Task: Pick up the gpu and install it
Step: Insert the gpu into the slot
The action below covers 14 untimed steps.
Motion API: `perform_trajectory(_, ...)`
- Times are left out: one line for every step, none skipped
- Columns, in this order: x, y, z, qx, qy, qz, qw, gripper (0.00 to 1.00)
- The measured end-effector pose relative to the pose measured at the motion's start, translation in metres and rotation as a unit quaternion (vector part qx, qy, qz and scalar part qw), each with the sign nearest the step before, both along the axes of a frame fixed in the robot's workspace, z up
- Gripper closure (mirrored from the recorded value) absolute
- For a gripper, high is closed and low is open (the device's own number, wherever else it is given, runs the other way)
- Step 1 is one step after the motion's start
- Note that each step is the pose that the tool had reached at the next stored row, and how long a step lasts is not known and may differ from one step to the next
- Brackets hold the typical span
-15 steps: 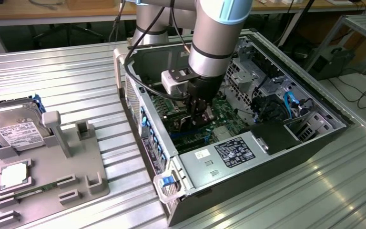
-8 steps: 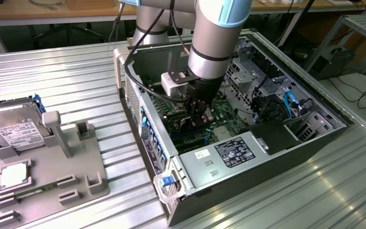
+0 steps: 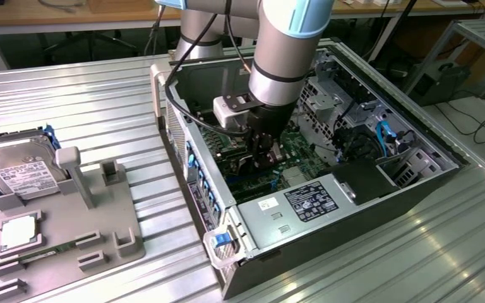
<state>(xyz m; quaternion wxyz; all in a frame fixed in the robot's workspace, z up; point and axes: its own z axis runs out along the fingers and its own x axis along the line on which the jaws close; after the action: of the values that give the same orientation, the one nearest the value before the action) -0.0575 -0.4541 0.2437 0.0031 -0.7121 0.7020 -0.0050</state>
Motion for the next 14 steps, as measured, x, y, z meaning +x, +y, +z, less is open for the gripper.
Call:
perform_trajectory(0.0,0.0,0.0,0.0,0.0,0.0,1.0,0.73)
perform_trajectory(0.0,0.0,0.0,0.0,0.0,0.0,1.0,0.73)
perform_trajectory(0.0,0.0,0.0,0.0,0.0,0.0,1.0,0.73)
perform_trajectory(0.0,0.0,0.0,0.0,0.0,0.0,1.0,0.73)
perform_trajectory(0.0,0.0,0.0,0.0,0.0,0.0,1.0,0.73)
perform_trajectory(0.0,0.0,0.0,0.0,0.0,0.0,1.0,0.73)
perform_trajectory(0.0,0.0,0.0,0.0,0.0,0.0,1.0,0.73)
perform_trajectory(0.0,0.0,0.0,0.0,0.0,0.0,1.0,0.73)
perform_trajectory(0.0,0.0,0.0,0.0,0.0,0.0,1.0,0.73)
perform_trajectory(0.0,0.0,0.0,0.0,0.0,0.0,1.0,0.73)
perform_trajectory(0.0,0.0,0.0,0.0,0.0,0.0,1.0,0.73)
perform_trajectory(0.0,0.0,0.0,0.0,0.0,0.0,1.0,0.73)
perform_trajectory(0.0,0.0,-0.0019,0.0,0.0,0.0,1.0,0.73)
perform_trajectory(-0.0001,-0.0002,-0.0054,-0.0007,0.0004,0.0,1.0,0.73)
